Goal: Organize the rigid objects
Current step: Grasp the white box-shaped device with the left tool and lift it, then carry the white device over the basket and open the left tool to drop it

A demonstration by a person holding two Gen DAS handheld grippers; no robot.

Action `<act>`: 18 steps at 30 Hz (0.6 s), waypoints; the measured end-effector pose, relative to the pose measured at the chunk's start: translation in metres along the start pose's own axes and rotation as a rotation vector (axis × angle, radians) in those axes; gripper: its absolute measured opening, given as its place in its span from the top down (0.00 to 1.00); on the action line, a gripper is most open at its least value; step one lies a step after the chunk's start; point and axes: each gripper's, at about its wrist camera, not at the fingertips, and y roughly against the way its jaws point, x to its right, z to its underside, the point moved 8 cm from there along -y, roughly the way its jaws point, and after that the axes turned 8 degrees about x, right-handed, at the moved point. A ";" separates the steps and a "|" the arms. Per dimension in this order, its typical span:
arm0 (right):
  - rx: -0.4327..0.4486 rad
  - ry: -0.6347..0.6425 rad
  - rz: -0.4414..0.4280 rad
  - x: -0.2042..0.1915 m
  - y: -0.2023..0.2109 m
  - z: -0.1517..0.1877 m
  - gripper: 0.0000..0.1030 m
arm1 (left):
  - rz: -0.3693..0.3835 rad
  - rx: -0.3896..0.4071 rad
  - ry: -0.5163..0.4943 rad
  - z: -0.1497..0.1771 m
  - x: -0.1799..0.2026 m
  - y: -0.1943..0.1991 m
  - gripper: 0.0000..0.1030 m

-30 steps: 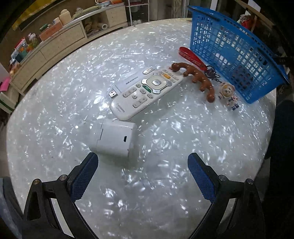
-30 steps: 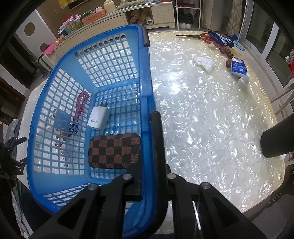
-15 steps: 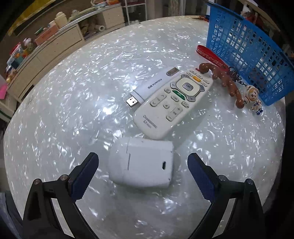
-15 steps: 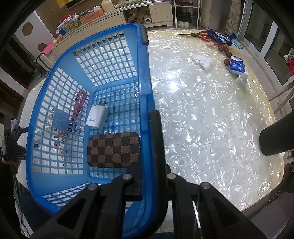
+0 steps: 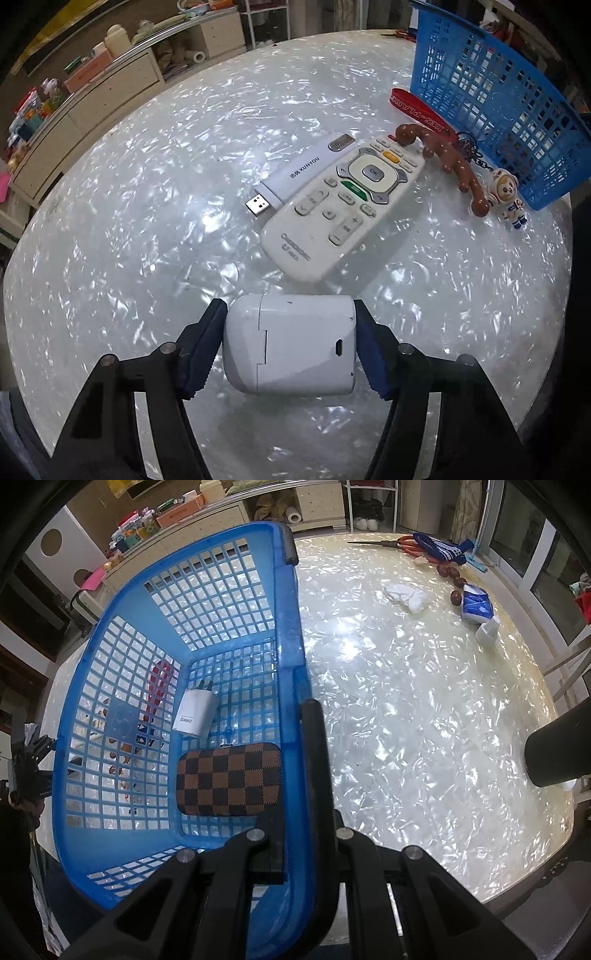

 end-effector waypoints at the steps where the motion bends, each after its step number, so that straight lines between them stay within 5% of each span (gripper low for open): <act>1: 0.000 0.002 0.002 0.000 0.000 0.000 0.93 | -0.014 0.002 0.007 0.001 0.001 0.000 0.32; 18: 0.005 0.002 0.000 0.000 -0.001 0.001 0.93 | -0.062 0.059 0.020 -0.019 0.038 0.049 0.32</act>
